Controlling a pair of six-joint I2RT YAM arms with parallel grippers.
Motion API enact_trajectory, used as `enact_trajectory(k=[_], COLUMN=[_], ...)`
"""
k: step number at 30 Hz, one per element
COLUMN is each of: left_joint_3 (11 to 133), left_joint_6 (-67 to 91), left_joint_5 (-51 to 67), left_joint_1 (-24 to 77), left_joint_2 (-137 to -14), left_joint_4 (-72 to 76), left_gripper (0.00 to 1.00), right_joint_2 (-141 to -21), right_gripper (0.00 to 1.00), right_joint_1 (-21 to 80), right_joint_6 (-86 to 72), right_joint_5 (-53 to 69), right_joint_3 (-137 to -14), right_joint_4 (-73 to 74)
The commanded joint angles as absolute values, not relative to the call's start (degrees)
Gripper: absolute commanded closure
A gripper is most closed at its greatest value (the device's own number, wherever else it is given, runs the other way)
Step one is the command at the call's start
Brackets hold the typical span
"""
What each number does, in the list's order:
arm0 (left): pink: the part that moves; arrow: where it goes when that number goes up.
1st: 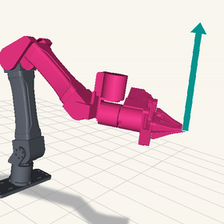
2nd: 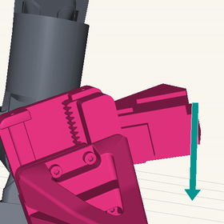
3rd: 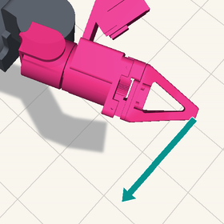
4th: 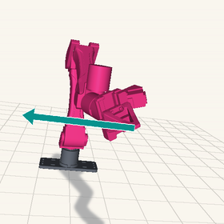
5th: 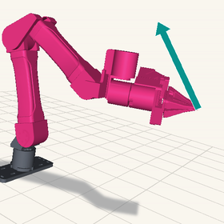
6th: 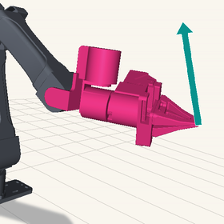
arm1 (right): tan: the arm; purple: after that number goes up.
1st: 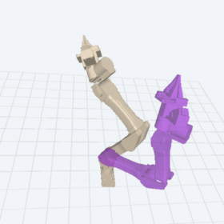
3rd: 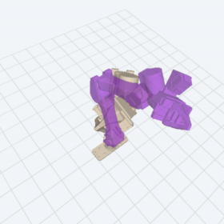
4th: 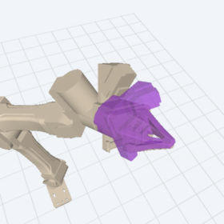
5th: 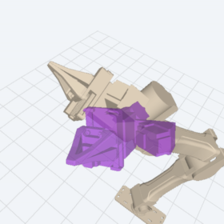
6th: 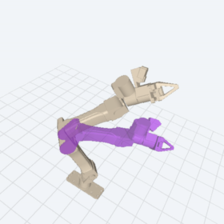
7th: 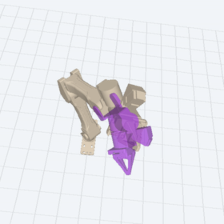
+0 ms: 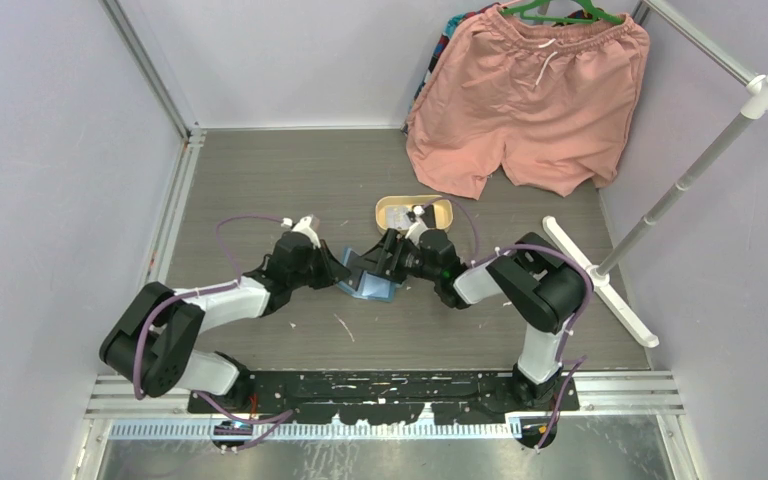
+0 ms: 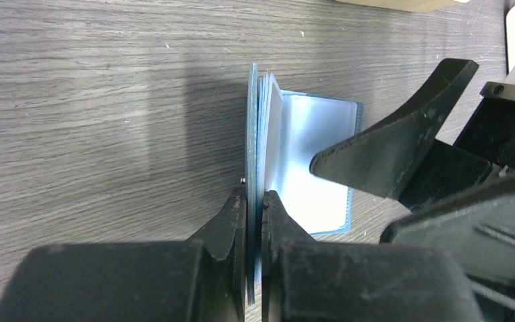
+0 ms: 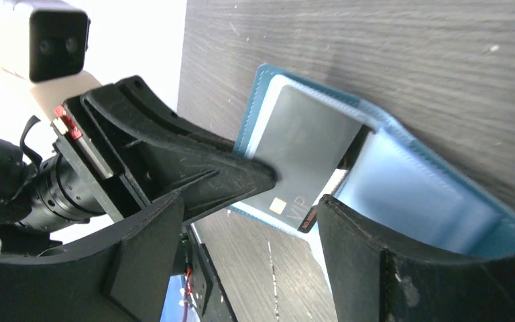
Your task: Take the credit cards out of the card holder
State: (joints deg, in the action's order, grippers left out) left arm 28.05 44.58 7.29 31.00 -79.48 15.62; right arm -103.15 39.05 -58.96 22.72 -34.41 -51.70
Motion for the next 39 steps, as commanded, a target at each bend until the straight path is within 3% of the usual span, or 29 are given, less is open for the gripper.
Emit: enact_trajectory(k=[1,12,19,20,22,26,32,34,39], left_joint_3=[26.44,25.50,22.64,22.24,21.70,19.48,16.26,14.29,11.73], left_joint_6=[44.31,45.71,49.16,49.98,51.87,57.56,68.18,70.79,68.96], left_joint_5=[6.85,7.63,11.44,12.25,13.95,16.96,20.19,19.54,17.80], left_joint_1=[31.17,31.13,28.68,28.27,27.56,26.45,25.86,25.40,24.52], left_joint_2=[-82.17,-86.81,-88.90,-89.66,-91.69,-97.89,-114.66,-119.46,-118.13], left_joint_4=[16.59,18.76,26.91,28.64,33.05,44.38,72.90,81.44,81.86], left_gripper=[1.00,0.98,0.62,0.52,0.41,0.38,0.41,0.38,0.43], right_joint_2=[-105.98,-107.82,-109.52,-109.70,-110.10,-111.11,-112.16,-112.30,-113.06], right_gripper=[0.22,0.22,0.22,0.22,0.22,0.22,0.22,0.22,0.22], right_joint_1=[37.12,36.37,35.54,35.33,35.01,34.42,33.76,33.52,33.23], right_joint_6=[-61.38,-61.54,-61.41,-61.43,-61.42,-61.63,-61.93,-61.92,-61.93], right_joint_5=[23.95,25.65,26.67,26.76,27.01,27.54,28.25,28.47,28.91], right_joint_3=[-33.97,-34.76,-33.34,-33.14,-32.59,-31.93,-31.66,-31.49,-31.18], right_joint_4=[-59.86,-58.78,-59.05,-59.13,-59.40,-60.64,-61.79,-62.17,-62.58])
